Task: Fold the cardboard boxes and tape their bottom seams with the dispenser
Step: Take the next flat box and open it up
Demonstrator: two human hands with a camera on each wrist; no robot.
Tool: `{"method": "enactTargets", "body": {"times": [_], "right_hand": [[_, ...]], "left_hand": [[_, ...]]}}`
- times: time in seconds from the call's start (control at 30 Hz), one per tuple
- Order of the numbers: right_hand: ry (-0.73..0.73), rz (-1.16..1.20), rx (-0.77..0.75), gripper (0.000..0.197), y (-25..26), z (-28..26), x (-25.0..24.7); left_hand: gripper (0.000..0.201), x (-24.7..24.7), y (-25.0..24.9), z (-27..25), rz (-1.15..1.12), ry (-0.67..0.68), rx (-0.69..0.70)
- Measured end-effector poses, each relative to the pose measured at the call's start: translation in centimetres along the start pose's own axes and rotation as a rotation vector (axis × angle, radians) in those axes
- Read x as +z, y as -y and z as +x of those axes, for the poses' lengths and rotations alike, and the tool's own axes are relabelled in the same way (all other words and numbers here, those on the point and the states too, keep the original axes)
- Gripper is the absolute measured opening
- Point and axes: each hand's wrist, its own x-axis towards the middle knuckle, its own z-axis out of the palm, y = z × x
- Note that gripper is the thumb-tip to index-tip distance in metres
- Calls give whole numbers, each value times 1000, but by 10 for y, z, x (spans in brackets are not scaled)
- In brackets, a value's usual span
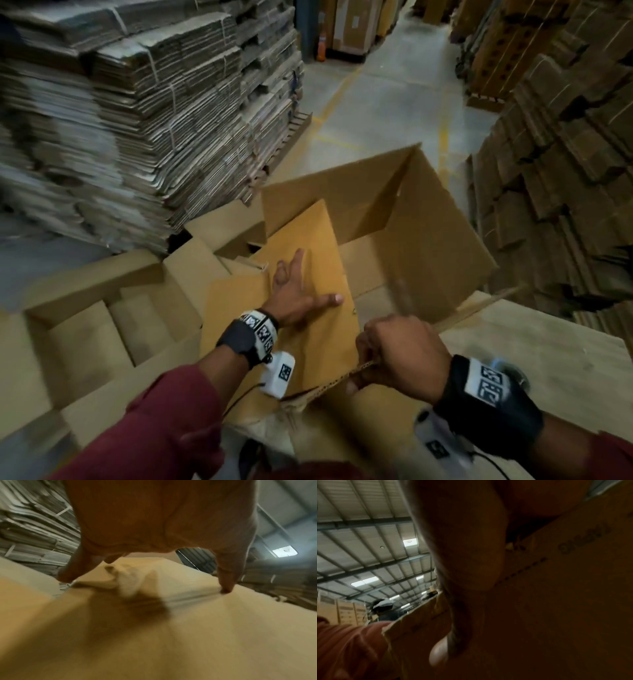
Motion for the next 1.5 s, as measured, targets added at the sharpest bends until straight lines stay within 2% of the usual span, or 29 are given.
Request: {"method": "enactTargets", "body": {"times": [0.13, 0.2, 0.27, 0.33, 0.4, 0.43, 0.5, 0.6, 0.63, 0.67, 0.7, 0.73, 0.8, 0.9, 1.0, 1.07, 1.1, 1.17, 1.23, 1.27, 1.3, 1.37, 1.43, 1.5], "right_hand": [[65, -7, -18, 65, -1, -2, -15], [124, 65, -60, 62, -4, -3, -19], [278, 298, -89, 66, -14, -4, -24], [480, 542, -114, 59, -26, -12, -31], [599, 616, -140, 51, -35, -26, -39], [598, 613, -130, 52, -41, -34, -41], [471, 543, -69, 63, -60, -43, -44], [162, 231, 123, 90, -109, -46, -51], [110, 134, 226, 107, -123, -45, -54], [86, 58, 341, 136, -136, -43, -59], [102, 14, 449, 158, -144, -42, -62], [128, 9, 547, 167, -146, -41, -65], [158, 41, 664, 167, -146, -38, -65], [161, 49, 710, 168, -154, -36, -65], [86, 124, 668, 174, -170, -41, -69], [-27, 207, 559, 168, -175, -43, -64], [-65, 271, 491, 162, -173, -41, -59], [10, 299, 381, 145, -156, -34, -46], [133, 136, 315, 113, -143, -21, -31], [135, 53, 305, 99, -142, -14, -27], [103, 45, 310, 93, -144, -7, -27], [31, 60, 322, 102, -149, 7, -33], [-58, -54, 334, 119, -153, 25, -36], [-114, -159, 387, 128, -151, 48, -33]], "left_hand": [[141, 5, -4, 5, 168, -96, 40], [137, 15, 0, 10, 234, -125, 25], [131, 28, 11, 18, 312, -142, -6], [124, 37, 22, 24, 350, -184, -21], [120, 40, 27, 26, 337, -239, -24], [119, 41, 27, 27, 336, -253, -24], [120, 39, 25, 30, 355, -247, -26], [122, 26, 11, 40, 372, -202, -16], [122, 21, 6, 44, 381, -183, 2], [121, 16, 1, 48, 389, -157, 26], [118, 12, -5, 51, 393, -127, 46], [113, 9, -10, 53, 391, -97, 57], [100, 4, -16, 57, 381, -59, 60], [89, 1, -20, 57, 383, -46, 61], [80, 2, -17, 56, 430, -29, 66], [75, 2, -15, 53, 453, -21, 79], [72, 2, -15, 51, 478, -16, 88], [67, 2, -15, 50, 509, -11, 107], [64, 0, -14, 48, 513, -6, 122], [62, -1, -12, 49, 504, -6, 127], [60, -3, -9, 49, 491, -1, 134], [51, -9, -5, 51, 474, 11, 159], [38, -14, -1, 55, 473, 40, 195], [26, -19, 4, 60, 435, 78, 203]]}}
